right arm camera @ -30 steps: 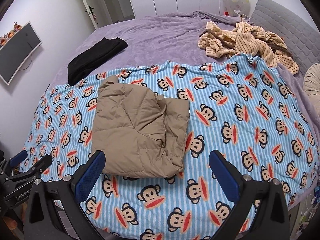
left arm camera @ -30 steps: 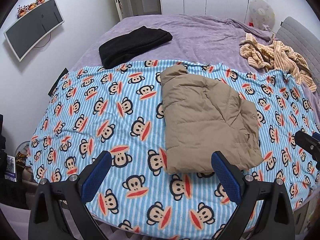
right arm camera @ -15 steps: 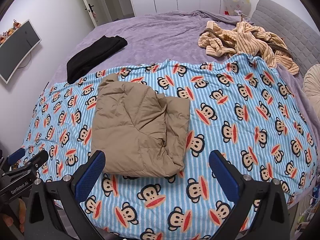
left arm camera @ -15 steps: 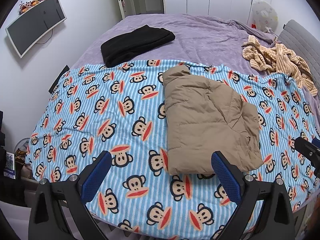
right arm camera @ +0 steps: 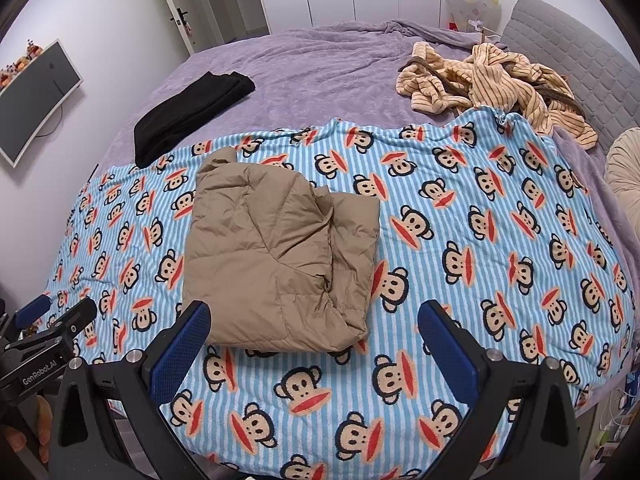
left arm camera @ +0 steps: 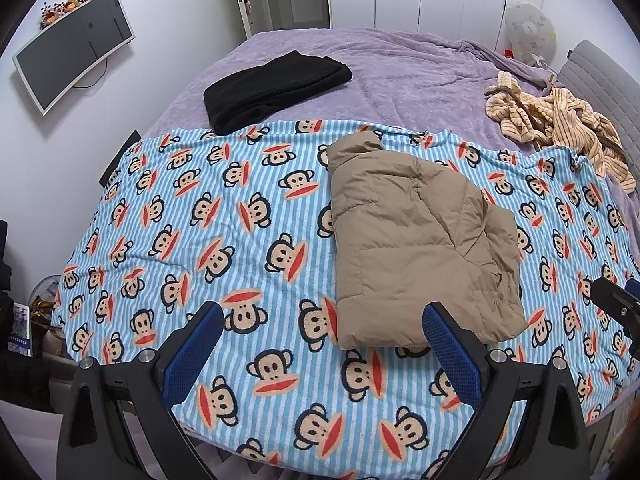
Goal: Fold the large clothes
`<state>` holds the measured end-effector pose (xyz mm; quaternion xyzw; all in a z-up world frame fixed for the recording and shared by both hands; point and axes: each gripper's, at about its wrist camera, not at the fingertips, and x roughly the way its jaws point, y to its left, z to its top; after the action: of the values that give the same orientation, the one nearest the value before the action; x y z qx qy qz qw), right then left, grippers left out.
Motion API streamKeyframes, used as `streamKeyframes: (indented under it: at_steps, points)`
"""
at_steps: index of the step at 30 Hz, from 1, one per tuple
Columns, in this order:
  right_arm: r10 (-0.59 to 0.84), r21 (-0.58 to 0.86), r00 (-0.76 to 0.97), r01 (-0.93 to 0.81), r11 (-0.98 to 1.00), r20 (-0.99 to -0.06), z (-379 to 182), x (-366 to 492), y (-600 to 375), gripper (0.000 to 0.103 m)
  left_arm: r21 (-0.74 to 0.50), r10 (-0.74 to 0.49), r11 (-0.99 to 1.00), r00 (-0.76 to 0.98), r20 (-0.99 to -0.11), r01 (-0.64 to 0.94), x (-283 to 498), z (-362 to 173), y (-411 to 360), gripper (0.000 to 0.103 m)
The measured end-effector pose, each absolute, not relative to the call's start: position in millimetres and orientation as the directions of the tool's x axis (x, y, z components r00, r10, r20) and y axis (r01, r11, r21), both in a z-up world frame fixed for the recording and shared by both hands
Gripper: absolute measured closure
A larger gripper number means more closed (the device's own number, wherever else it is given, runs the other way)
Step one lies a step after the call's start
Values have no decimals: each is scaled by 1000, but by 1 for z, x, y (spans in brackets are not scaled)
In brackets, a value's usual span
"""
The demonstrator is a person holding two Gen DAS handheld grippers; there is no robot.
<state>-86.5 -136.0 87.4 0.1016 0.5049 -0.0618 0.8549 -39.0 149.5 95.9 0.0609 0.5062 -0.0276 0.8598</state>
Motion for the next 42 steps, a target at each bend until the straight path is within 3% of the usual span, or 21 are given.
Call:
streamKeyframes:
  at_steps: [42]
  points:
    - [-1, 114, 481, 210, 971, -877, 88, -87, -134, 0, 74, 14, 991, 483, -875, 107, -41, 97, 149, 3]
